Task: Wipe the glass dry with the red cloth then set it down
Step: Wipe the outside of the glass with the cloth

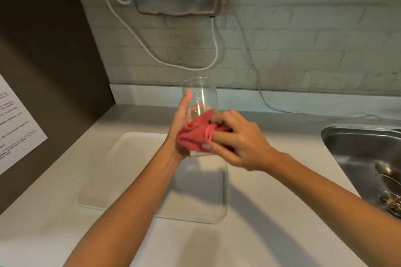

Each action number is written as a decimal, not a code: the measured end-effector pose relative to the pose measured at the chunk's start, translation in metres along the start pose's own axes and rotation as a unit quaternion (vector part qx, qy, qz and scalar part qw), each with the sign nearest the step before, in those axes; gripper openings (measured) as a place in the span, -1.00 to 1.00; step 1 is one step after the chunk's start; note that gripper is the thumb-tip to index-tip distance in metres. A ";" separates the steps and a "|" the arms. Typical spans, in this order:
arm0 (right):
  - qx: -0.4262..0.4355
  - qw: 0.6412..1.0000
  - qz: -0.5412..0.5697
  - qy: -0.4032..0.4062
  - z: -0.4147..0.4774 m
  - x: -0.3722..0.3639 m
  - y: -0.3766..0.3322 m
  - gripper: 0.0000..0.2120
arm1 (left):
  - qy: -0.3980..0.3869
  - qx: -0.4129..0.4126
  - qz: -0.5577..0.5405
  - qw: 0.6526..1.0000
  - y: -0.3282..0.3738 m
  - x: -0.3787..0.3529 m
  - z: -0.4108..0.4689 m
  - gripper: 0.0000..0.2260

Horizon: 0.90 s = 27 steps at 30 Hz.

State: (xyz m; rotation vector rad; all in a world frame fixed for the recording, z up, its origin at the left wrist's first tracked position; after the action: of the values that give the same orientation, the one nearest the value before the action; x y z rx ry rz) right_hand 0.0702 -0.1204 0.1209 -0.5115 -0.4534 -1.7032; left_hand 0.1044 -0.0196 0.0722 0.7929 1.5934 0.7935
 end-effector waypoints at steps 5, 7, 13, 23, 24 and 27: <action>-0.154 0.981 -0.072 0.094 0.034 0.020 0.044 -0.71 | 0.078 -0.041 0.055 0.995 -0.001 0.007 0.001 -0.51; -0.119 0.989 -0.048 0.072 0.030 0.013 0.032 -0.72 | 0.067 -0.050 0.052 0.995 0.004 0.007 0.001 -0.54; -0.020 1.000 -0.005 -0.019 0.010 -0.001 0.005 -0.74 | 0.016 -0.023 0.041 0.999 0.000 0.007 -0.004 -0.54; 0.041 0.998 0.018 -0.043 -0.002 -0.009 -0.011 -0.79 | 0.031 -0.021 -0.006 0.999 0.006 0.020 0.002 -0.47; 0.008 1.000 0.015 -0.022 0.003 -0.007 -0.001 -0.77 | 0.023 -0.022 -0.001 0.999 0.005 0.019 0.001 -0.49; -0.129 0.989 0.010 0.077 0.028 0.008 0.033 -0.70 | 0.053 -0.033 0.015 0.998 0.003 0.016 0.000 -0.52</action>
State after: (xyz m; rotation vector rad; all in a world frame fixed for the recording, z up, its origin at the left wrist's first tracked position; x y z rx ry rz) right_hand 0.1042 -0.1171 0.1492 -0.5630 -0.1153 -1.7777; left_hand 0.1023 -0.0049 0.0661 0.7388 1.6444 0.9174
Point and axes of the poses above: each hand's wrist, its own z-axis towards the middle knuckle, its own x-axis out of the back of the hand, y = z × x, the point moved 7 cm from there along z, towards the middle knuckle, and after that the axes turned 9 degrees about y, right-handed, at the moved point
